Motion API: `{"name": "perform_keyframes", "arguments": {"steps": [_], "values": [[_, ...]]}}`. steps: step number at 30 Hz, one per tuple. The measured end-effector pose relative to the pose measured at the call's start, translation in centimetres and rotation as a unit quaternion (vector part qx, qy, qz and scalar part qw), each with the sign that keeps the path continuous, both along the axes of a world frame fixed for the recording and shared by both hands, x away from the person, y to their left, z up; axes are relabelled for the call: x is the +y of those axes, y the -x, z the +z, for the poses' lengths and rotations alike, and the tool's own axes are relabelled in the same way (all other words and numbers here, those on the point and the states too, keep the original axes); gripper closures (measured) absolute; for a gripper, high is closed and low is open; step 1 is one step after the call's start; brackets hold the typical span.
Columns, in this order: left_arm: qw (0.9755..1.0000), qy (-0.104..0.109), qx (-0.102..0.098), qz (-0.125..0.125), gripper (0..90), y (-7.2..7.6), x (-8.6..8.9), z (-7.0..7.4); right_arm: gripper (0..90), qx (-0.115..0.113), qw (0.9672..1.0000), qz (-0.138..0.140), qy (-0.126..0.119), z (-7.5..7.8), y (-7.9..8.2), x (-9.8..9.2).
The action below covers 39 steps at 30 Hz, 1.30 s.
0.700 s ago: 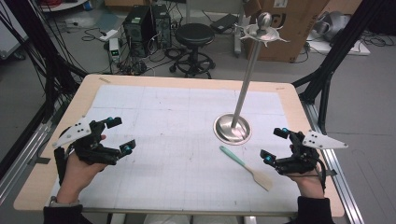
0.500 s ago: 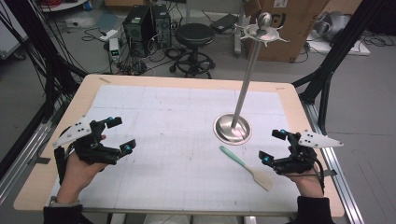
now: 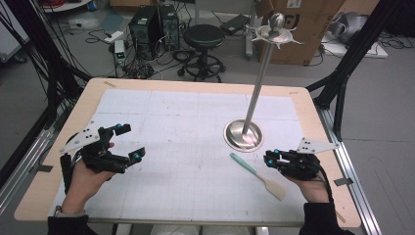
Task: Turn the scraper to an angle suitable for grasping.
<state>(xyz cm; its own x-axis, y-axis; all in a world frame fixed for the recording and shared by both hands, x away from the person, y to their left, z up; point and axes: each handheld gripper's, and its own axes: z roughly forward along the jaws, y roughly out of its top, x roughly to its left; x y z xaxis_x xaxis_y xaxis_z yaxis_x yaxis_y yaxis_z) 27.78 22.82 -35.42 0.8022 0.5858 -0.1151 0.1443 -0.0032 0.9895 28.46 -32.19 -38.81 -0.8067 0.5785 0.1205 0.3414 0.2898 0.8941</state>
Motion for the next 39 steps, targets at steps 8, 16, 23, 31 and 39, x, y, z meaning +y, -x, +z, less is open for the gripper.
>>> {"name": "perform_keyframes", "arguments": {"steps": [8,16,23,31,39], "values": [[1.0,-0.005,0.002,0.002,1.7,0.1,0.0,-0.2,89.4,0.017,0.9986,-0.018,0.046,-1.8,-1.1,1.2],[0.9998,-0.019,0.005,0.002,1.7,0.5,-0.3,-0.4,89.6,0.016,0.9926,-0.011,0.12,-3.6,-2.5,3.3],[0.9996,-0.025,0.01,0.006,1.7,0.8,0.0,-0.8,89.8,0.023,0.9888,-0.015,0.147,-4.8,-3.7,4.6],[0.9995,-0.028,0.013,0.004,1.7,1.1,-0.3,-1.0,89.8,0.054,0.9898,-0.025,0.129,-5.3,-4.8,5.1],[0.9992,-0.032,0.022,0.012,1.7,1.2,0.3,-1.5,89.8,0.079,0.988,-0.028,0.129,-5.7,-5.4,6.0]]}}
